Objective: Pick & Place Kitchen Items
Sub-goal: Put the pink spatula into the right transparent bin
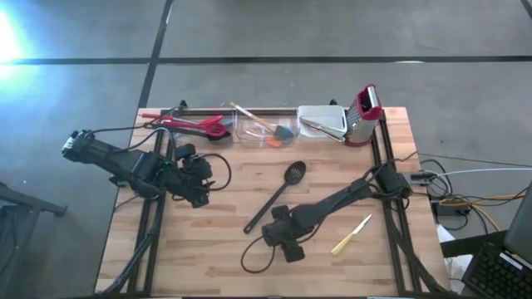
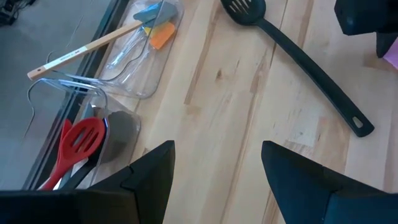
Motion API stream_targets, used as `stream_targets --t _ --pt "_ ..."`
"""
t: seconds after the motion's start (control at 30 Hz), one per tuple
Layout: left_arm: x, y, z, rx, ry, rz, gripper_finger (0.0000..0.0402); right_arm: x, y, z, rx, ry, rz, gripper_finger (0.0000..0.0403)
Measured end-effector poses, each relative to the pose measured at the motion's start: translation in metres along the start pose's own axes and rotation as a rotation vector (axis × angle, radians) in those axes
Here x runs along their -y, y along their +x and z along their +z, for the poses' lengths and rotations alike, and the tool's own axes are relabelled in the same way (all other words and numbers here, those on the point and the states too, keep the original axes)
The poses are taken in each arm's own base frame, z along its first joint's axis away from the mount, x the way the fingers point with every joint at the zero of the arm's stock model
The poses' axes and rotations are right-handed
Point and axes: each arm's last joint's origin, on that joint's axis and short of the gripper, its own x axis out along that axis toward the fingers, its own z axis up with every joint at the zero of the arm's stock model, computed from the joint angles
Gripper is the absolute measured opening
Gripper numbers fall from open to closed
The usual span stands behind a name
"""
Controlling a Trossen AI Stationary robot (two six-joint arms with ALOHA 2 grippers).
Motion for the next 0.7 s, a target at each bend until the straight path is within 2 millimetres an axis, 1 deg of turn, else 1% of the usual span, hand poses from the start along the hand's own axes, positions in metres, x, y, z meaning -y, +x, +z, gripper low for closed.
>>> stream_targets --t 0.13,0.33,0.47,0.53,0.63,0.7 --pt "0.000 0.000 0.000 0.000 -0.001 0.000 0.0245 0.001 0.000 0.000 -0.001 0.003 -0.004 0.0128" --pt "0.000 0.000 0.000 0.001 -0.002 0.000 0.0245 0.002 0.000 0.000 0.001 0.005 0.002 0.0023" --pt "0.000 0.000 0.000 0.003 -0.005 -0.001 0.0245 0.001 0.000 0.000 -0.002 0.008 0.015 0.0012" --pt "0.000 0.000 0.000 0.003 -0.006 -0.001 0.0245 0.000 -0.002 -0.001 -0.010 0.011 0.056 0.0011" --pt "0.000 0.000 0.000 0.002 -0.006 -0.001 0.0245 -0.003 -0.011 -0.005 -0.043 0.039 0.109 0.0011" --pt "0.000 0.000 0.000 0.002 -0.006 0.000 0.0245 -0.005 -0.023 -0.006 -0.043 0.042 0.126 0.0010"
